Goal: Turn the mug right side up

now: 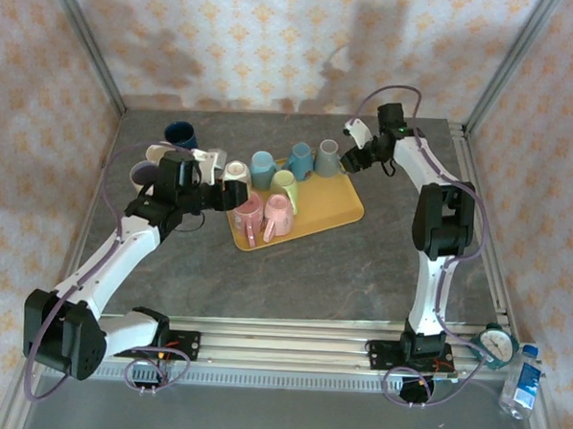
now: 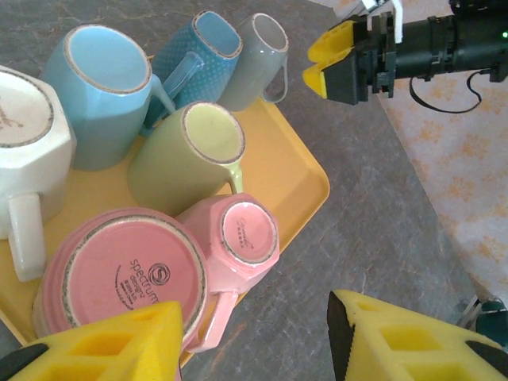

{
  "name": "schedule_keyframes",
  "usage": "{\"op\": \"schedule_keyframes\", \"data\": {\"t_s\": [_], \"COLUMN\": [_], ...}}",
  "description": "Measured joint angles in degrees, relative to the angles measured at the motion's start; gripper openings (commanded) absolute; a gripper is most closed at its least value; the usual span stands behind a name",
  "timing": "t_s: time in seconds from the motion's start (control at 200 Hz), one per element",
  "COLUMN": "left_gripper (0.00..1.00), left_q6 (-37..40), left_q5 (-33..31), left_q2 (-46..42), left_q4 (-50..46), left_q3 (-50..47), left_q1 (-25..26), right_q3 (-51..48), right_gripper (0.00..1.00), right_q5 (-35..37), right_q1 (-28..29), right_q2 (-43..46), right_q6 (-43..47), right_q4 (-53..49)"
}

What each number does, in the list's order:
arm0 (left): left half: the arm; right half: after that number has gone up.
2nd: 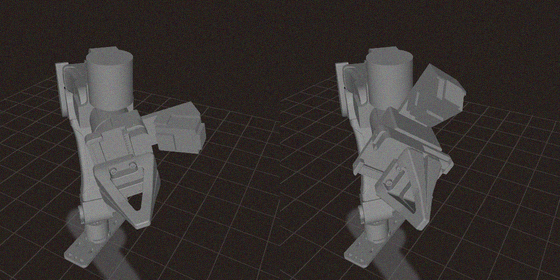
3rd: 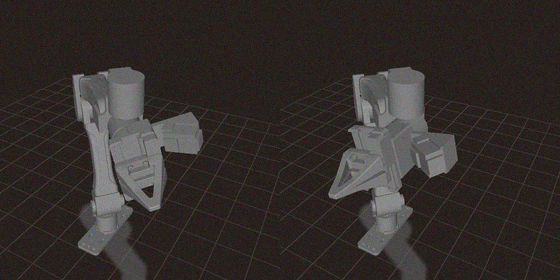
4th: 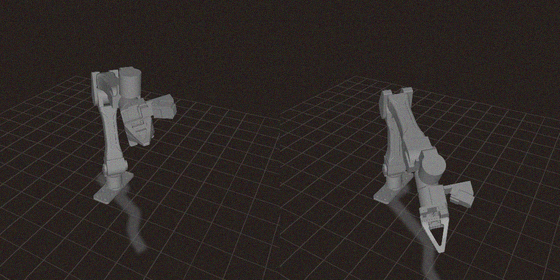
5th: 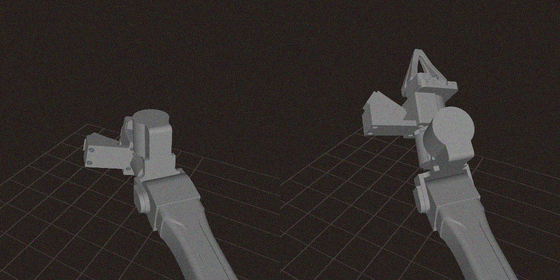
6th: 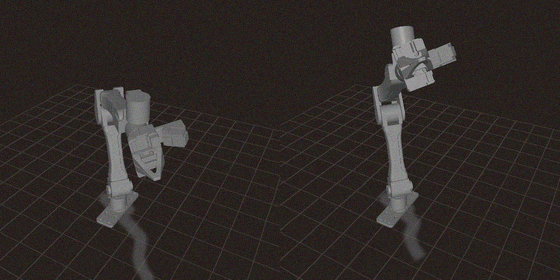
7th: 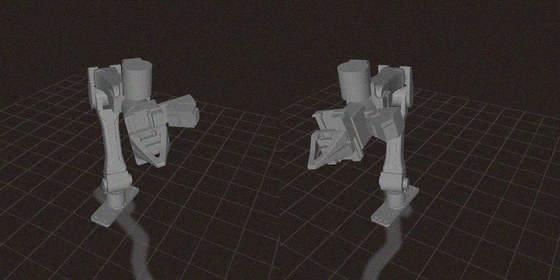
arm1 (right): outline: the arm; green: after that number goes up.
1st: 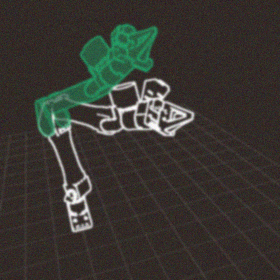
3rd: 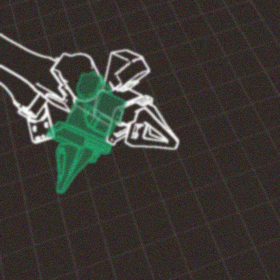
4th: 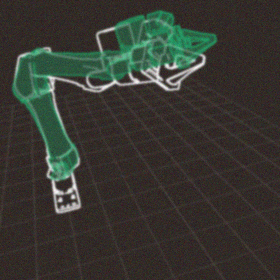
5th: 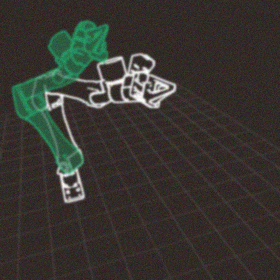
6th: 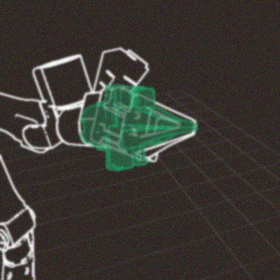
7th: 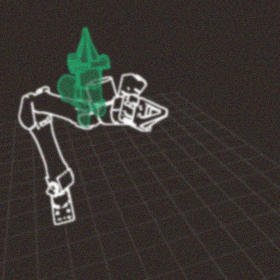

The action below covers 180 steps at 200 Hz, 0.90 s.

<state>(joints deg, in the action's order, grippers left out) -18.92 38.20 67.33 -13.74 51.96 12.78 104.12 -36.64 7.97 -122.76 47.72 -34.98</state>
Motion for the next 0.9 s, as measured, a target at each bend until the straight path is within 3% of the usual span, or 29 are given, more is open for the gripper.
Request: {"op": "schedule_keyframes", "data": {"t_s": [0.315, 0.901], "left_gripper": [0.51, 0.50], "left_q6": [1.1, 1.0], "left_q5": [0.4, 0.4], "left_q2": [0.7, 2.1], "left_q4": [-0.3, -1.0], "left_q3": [0.6, 0.9], "left_q1": [0.0, 0.0], "right_q3": [4.6, 9.8], "right_gripper": [0.52, 0.37], "right_q5": [-3.9, -4.9], "right_q1": [0.0, 0.7], "right_q2": [-5.0, -8.7], "right_q6": [13.8, 15.2], "right_q4": [-5.6, -7.0]}}
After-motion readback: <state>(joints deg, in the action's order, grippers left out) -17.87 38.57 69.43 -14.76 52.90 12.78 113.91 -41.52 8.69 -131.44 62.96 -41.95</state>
